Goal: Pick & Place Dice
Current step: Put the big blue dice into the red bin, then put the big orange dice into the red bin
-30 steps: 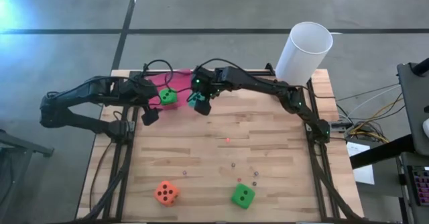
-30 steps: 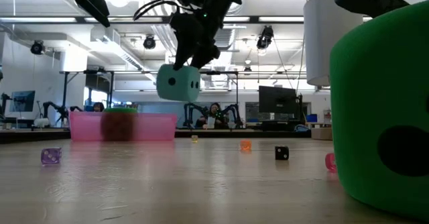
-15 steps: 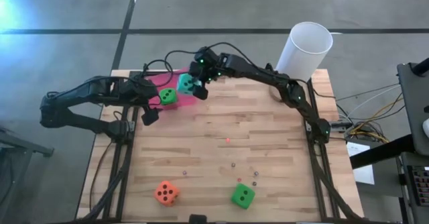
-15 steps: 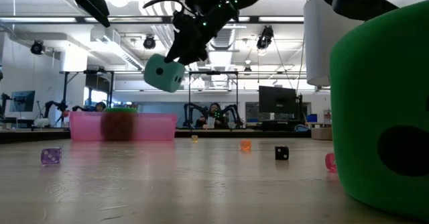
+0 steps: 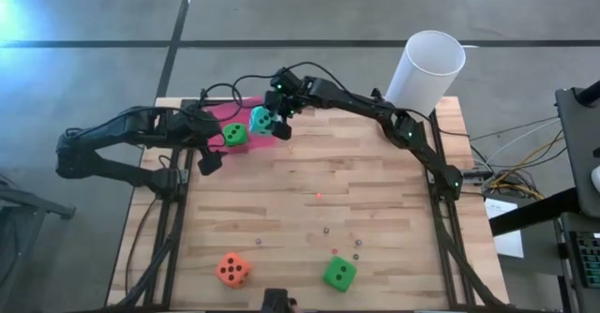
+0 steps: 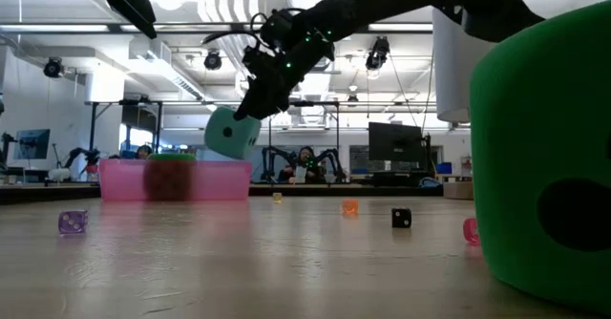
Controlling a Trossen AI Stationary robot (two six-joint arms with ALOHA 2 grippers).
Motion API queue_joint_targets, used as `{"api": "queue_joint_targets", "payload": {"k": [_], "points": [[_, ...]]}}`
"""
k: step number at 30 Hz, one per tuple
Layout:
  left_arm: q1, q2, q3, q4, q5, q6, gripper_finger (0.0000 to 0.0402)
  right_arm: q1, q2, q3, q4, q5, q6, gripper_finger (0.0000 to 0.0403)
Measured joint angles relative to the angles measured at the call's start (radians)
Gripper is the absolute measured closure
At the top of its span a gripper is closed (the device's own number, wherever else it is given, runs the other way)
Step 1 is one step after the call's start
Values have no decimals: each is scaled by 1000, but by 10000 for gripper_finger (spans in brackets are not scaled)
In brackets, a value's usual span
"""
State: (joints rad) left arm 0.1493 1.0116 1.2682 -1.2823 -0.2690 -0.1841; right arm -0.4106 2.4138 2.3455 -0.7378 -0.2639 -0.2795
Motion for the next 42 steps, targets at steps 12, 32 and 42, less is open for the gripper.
{"api": "queue_joint_targets", "payload": {"k": [12,32,42], "points": [[0,0,0,0,0,0,15,-3,47,-4,37,-3,-17,84],[0,0,0,0,0,0,16,-3,45,-3,34,-74,-19,4],[0,0,0,0,0,0,12,-2,35,11,33,-67,-16,3]]}}
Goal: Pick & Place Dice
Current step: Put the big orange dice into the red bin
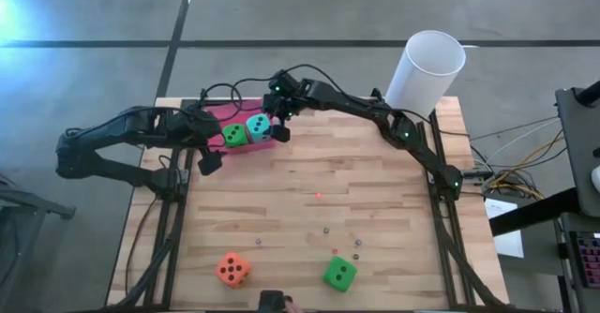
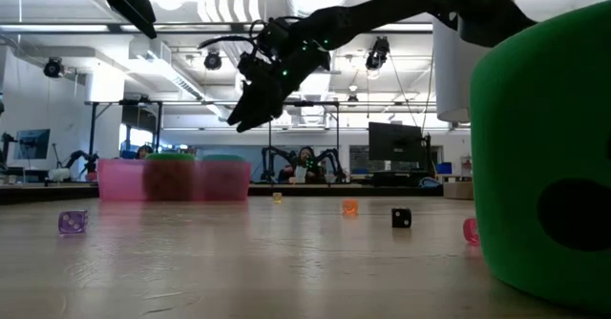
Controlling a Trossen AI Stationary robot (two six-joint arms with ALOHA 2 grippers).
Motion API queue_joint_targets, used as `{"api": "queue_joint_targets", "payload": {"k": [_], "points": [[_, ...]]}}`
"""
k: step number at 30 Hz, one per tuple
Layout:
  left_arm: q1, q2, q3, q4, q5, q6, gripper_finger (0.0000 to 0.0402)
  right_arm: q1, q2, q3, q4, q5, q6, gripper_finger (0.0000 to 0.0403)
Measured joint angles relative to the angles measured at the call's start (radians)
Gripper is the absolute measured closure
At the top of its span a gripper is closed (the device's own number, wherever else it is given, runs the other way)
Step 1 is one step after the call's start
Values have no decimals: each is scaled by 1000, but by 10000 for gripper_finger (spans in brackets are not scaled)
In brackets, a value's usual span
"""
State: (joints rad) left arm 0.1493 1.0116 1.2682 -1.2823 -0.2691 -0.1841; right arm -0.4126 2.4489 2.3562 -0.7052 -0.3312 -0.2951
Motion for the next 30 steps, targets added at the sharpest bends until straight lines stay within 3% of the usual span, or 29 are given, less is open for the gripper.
{"api": "queue_joint_targets", "payload": {"k": [30], "points": [[0,0,0,3,0,0,13,81,-365,-2,-415,19,5,3]]}}
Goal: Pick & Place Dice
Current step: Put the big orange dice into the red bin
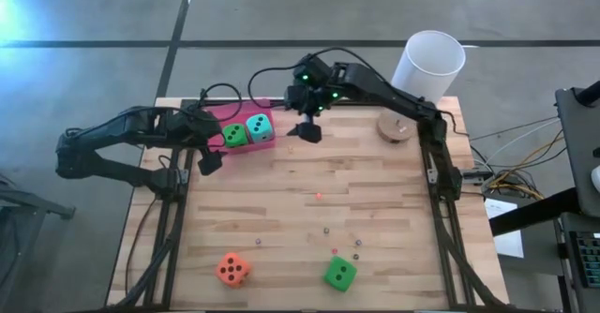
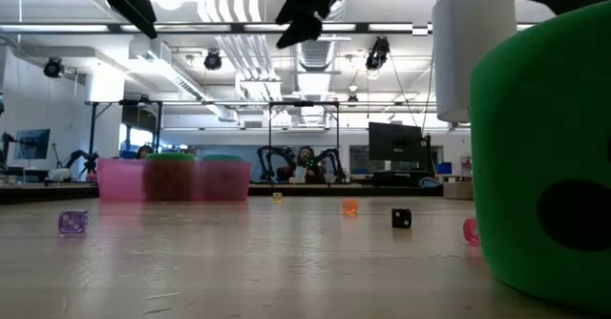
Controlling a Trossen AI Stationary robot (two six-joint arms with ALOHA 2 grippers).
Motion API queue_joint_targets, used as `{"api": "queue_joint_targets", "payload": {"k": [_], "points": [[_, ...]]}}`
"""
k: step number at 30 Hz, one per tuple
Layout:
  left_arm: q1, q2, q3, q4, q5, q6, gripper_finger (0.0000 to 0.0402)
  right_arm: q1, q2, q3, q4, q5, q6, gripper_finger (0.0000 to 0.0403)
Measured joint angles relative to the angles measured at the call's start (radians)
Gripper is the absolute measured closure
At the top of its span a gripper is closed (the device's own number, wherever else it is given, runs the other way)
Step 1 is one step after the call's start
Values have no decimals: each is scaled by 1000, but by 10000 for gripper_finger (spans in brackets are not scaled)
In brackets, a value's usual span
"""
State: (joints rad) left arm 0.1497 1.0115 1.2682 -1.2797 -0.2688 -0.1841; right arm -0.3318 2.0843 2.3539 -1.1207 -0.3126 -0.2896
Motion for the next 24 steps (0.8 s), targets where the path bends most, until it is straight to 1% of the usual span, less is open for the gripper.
{"api": "queue_joint_targets", "payload": {"k": [5,12,24], "points": [[0,0,0,0,0,0,12,21,-76,0,-45,-1,7,3],[0,0,0,2,0,0,16,72,-143,-5,-100,0,19,3],[0,0,0,6,0,0,15,130,-222,-7,-186,-2,53,3]]}}
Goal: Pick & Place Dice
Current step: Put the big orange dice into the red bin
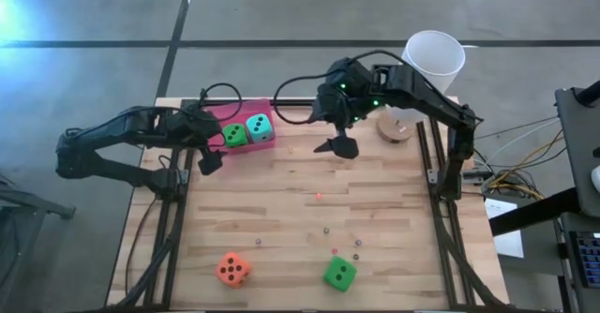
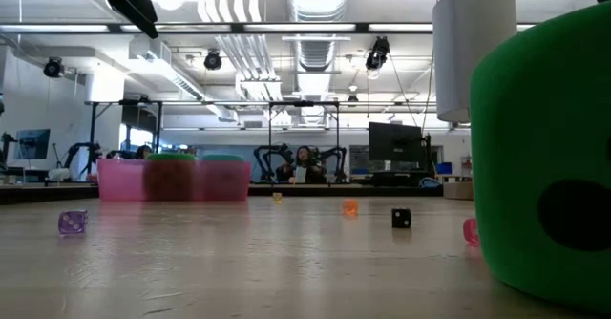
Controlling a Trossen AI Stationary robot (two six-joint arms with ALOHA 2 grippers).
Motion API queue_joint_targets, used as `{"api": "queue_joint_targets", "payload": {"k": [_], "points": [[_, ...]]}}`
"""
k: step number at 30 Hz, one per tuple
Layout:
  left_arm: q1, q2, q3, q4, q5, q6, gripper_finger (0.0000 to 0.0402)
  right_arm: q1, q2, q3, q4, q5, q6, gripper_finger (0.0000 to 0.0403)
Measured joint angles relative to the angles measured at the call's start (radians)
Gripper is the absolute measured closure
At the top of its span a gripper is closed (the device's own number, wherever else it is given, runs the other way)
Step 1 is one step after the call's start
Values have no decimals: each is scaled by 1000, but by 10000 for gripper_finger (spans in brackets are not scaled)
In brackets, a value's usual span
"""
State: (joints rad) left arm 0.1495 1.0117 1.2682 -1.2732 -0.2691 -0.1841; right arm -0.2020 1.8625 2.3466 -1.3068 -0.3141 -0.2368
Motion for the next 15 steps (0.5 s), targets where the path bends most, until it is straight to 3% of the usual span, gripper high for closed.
{"api": "queue_joint_targets", "payload": {"k": [11,15], "points": [[0,0,0,0,1,0,11,16,-4,-6,-33,1,35,3],[-2,0,0,0,72,-2,12,17,-4,-8,-57,1,42,3]]}}
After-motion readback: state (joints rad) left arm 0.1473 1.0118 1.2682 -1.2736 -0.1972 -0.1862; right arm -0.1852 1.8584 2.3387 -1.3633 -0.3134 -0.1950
